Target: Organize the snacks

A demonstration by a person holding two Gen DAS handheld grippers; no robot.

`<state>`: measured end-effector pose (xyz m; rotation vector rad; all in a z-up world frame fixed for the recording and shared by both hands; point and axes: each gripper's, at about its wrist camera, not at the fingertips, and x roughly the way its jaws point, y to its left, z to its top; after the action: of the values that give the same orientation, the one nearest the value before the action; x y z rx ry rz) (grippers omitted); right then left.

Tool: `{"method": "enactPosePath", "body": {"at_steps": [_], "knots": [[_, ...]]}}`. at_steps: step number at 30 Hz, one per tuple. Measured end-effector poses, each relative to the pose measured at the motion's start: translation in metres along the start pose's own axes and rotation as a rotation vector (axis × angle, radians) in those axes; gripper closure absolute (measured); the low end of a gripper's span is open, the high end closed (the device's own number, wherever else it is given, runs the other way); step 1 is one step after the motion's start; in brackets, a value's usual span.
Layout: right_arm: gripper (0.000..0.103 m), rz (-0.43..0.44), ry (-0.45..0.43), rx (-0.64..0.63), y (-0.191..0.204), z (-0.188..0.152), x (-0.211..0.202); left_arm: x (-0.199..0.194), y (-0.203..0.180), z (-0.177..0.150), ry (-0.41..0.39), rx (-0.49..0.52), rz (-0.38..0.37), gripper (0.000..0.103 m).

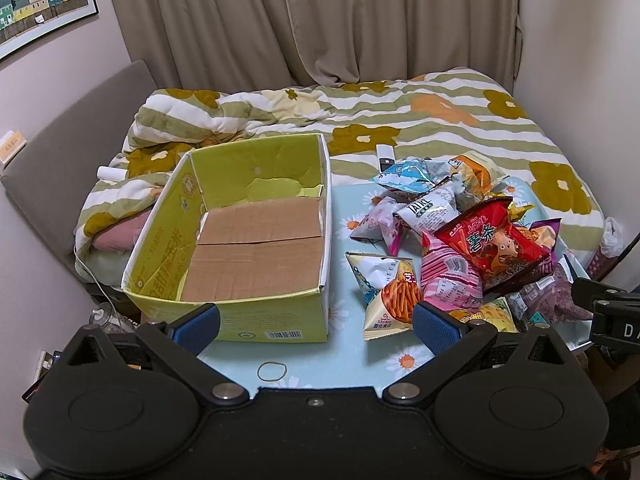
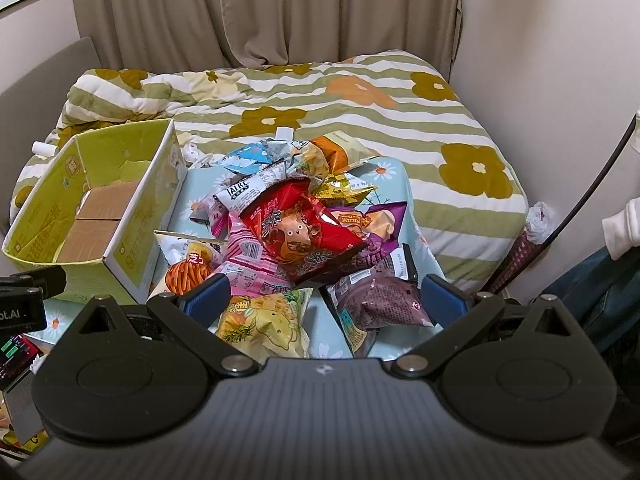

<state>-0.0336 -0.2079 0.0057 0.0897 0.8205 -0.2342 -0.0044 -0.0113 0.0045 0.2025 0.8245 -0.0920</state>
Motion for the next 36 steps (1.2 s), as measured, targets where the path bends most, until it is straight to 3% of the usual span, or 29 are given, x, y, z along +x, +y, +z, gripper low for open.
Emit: {"method": "enactPosePath", "body": {"at_steps": [36], "knots": [[0.000,-0.006,-0.001,0.014,-0.012,-0.002,-0.002,-0.003,-0.008,0.000,-0.024,0.037,-0.035,0.000]]}}
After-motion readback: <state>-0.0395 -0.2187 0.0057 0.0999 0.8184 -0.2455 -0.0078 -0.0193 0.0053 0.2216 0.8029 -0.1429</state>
